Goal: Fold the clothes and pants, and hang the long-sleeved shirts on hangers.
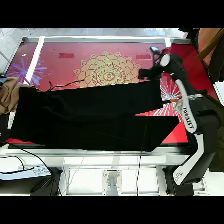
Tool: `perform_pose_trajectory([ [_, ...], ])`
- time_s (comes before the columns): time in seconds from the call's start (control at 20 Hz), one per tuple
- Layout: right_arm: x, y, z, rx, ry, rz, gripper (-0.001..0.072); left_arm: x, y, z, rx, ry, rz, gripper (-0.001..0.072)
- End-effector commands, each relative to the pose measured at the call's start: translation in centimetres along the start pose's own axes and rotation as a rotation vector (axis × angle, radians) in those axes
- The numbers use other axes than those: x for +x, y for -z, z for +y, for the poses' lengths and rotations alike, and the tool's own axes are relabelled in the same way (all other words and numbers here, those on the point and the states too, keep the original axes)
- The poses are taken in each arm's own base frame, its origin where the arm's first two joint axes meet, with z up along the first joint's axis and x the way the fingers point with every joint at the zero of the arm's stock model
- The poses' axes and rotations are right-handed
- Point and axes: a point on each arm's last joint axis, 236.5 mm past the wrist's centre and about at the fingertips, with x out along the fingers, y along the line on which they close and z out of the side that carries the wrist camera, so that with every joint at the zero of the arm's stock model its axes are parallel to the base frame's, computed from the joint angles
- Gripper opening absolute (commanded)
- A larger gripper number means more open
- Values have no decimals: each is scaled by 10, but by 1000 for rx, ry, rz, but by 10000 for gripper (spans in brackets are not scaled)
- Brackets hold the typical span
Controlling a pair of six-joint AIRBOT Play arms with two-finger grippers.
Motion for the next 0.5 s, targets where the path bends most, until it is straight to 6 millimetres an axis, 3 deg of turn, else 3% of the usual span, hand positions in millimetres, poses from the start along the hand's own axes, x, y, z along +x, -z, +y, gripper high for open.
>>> perform_pose_trajectory([
  [0.0,-67,10,-61,17,66,39,572,-18,-17,-4,-11,12,-64,653],
  [0.1,-96,16,-97,93,91,4,572,-36,-22,0,-15,6,-78,653],
  [0.2,-98,44,-120,159,95,71,572,-47,-16,-2,-14,19,-50,652],
  [0.25,-89,65,-130,181,90,134,571,-48,-8,-7,-13,36,-14,650],
  [0.35,-64,103,-126,172,2,225,504,-49,13,-17,-11,78,74,644],
  [0.4,-51,112,-122,194,-50,200,492,-51,22,-21,-10,96,114,579],
  [0.45,-40,116,-116,227,-102,149,492,-53,31,-22,-7,102,154,564],
])
